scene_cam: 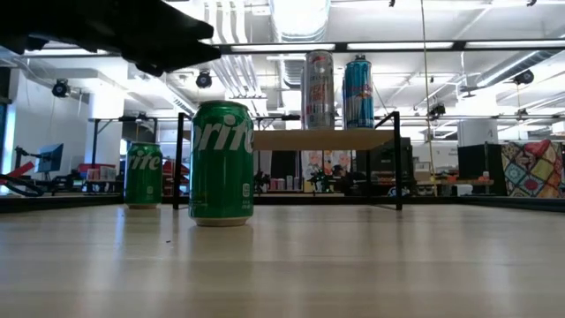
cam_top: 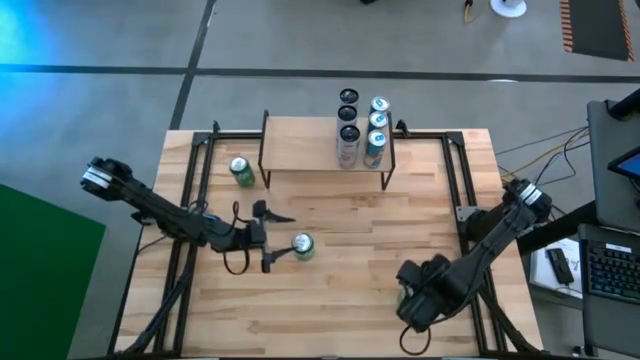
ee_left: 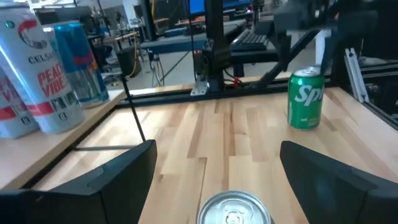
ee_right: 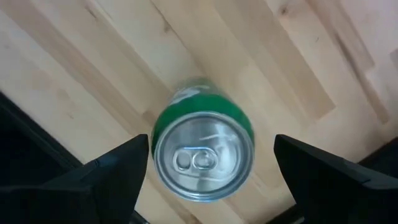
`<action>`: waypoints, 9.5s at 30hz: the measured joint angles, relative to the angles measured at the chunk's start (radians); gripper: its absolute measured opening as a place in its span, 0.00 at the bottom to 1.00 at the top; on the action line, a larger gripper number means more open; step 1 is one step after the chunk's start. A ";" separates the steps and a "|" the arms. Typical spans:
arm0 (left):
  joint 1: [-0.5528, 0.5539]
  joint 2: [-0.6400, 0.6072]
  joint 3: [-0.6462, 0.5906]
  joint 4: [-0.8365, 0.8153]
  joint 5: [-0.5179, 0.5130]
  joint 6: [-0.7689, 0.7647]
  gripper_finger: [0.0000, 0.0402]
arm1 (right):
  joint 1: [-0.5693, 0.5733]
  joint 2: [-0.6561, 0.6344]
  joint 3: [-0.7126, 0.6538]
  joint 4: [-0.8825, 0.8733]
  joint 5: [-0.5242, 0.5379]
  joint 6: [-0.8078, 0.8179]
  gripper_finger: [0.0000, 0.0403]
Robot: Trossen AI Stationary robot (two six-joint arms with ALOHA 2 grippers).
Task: Sort soda cans
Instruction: Put the bottom green soda can on the shelf, then put the bottom green soda can on the shelf and align it with other green soda can
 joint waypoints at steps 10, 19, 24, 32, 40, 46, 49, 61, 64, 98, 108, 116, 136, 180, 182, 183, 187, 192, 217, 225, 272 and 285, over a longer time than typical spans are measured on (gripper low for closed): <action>0.003 -0.018 -0.006 0.021 -0.008 0.019 0.81 | 0.022 -0.007 -0.009 0.008 0.038 0.075 0.90; 0.003 -0.018 -0.034 0.008 -0.008 -0.012 0.81 | 0.022 0.037 -0.023 0.044 0.016 0.075 0.90; 0.003 -0.022 -0.053 0.023 -0.013 -0.028 0.81 | 0.022 0.037 -0.036 0.058 0.016 0.062 0.87; 0.003 -0.025 -0.070 0.020 -0.041 -0.047 0.81 | 0.022 0.041 -0.052 0.097 0.020 0.042 0.68; 0.003 -0.001 -0.072 0.008 -0.041 -0.075 0.81 | 0.012 0.037 -0.032 0.151 0.034 -0.093 0.69; 0.003 0.068 -0.065 0.049 0.022 -0.088 0.81 | -0.054 0.041 0.029 0.154 0.034 -0.231 0.67; 0.003 0.107 -0.049 0.085 0.052 -0.077 0.81 | -0.090 0.041 0.078 0.135 0.035 -0.297 0.68; 0.003 0.263 0.106 0.100 0.232 -0.070 0.82 | -0.234 0.041 0.227 0.080 0.043 -0.535 0.68; 0.011 0.300 0.155 0.100 0.274 -0.069 0.84 | -0.263 0.056 0.268 0.061 0.044 -0.599 0.68; 0.086 0.511 0.440 0.078 0.598 -0.040 0.83 | -0.335 0.467 0.947 -0.186 0.031 -1.186 0.68; 0.100 0.511 0.450 0.075 0.611 -0.057 0.77 | -0.336 0.467 0.947 -0.170 0.012 -1.224 0.68; 0.100 0.511 0.482 -0.003 0.610 -0.077 0.78 | -0.335 0.467 0.947 -0.176 0.009 -1.241 0.68; 0.107 0.511 0.497 -0.045 0.621 -0.042 0.90 | -0.335 0.467 0.947 -0.133 0.036 -1.363 0.68; 0.238 0.173 0.259 0.041 0.411 0.012 0.75 | -0.048 -0.014 0.145 0.083 0.855 -0.642 0.72; 0.292 0.100 0.214 0.037 0.412 0.014 0.75 | -0.060 -0.077 0.007 0.265 0.847 -0.695 0.72; 0.325 0.071 0.199 0.033 0.414 0.015 0.75 | -0.069 -0.105 -0.056 0.353 0.835 -0.728 0.71; 0.506 -0.010 0.207 -0.035 0.538 0.019 0.75 | -0.113 -0.206 -0.272 0.704 0.791 -0.866 0.71; 0.743 0.020 0.305 -0.116 0.794 0.016 0.75 | -0.148 -0.286 -0.469 1.007 0.775 -0.977 0.71; 1.160 0.589 0.716 -0.026 1.214 -0.104 0.75 | -0.170 -0.343 -0.937 1.532 0.855 -0.942 0.71; 1.203 0.596 0.714 -0.035 1.207 -0.060 0.76 | -0.173 -0.382 -0.941 1.535 0.856 -0.949 0.71; 1.074 0.002 0.239 -0.325 0.917 0.134 0.90 | -0.175 -0.398 -0.936 1.599 0.854 -1.013 0.71; 0.452 -0.374 -0.201 -0.136 0.451 -0.087 0.86 | -0.174 -0.445 -0.936 1.847 0.828 -1.225 0.71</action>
